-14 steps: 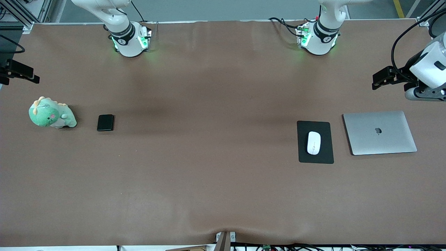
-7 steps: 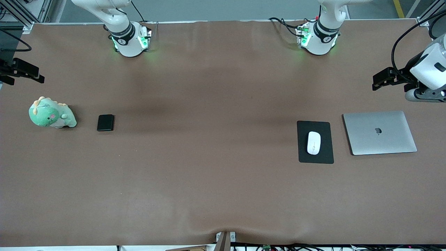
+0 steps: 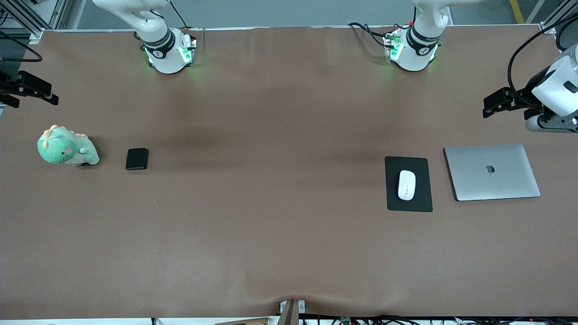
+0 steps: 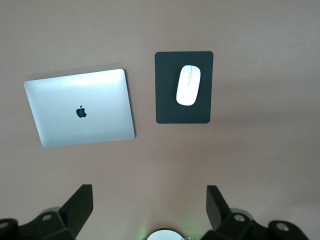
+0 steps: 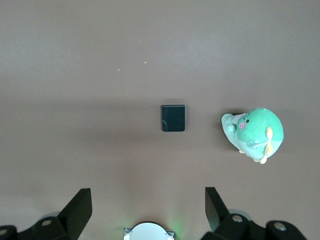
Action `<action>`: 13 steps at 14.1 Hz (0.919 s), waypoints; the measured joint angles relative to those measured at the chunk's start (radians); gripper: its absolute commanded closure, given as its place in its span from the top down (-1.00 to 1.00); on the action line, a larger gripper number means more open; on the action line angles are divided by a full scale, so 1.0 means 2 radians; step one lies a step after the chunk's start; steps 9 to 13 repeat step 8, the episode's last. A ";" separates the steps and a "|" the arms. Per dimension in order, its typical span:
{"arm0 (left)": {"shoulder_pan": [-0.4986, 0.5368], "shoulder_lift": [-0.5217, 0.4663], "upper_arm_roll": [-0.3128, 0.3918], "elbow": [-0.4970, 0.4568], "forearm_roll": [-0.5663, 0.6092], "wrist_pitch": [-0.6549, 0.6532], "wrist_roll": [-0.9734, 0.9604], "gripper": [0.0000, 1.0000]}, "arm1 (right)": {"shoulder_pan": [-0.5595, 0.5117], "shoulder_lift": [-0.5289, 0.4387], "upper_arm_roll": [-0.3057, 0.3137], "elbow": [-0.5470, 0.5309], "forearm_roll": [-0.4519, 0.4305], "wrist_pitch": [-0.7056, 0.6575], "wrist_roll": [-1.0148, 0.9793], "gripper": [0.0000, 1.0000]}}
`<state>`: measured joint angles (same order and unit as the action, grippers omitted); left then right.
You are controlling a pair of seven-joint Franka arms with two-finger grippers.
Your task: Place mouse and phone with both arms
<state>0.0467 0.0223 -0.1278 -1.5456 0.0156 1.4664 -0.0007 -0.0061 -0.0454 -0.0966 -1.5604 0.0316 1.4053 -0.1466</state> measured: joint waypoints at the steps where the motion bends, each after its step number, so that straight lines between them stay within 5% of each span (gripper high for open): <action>1: 0.000 0.000 0.000 0.000 0.000 0.001 0.000 1.00 | 0.001 0.000 0.000 0.000 0.000 0.000 0.000 1.00; 13: 0.000 0.000 0.000 0.000 0.000 0.002 0.000 1.00 | 0.001 0.000 0.001 0.000 -0.009 0.000 0.000 1.00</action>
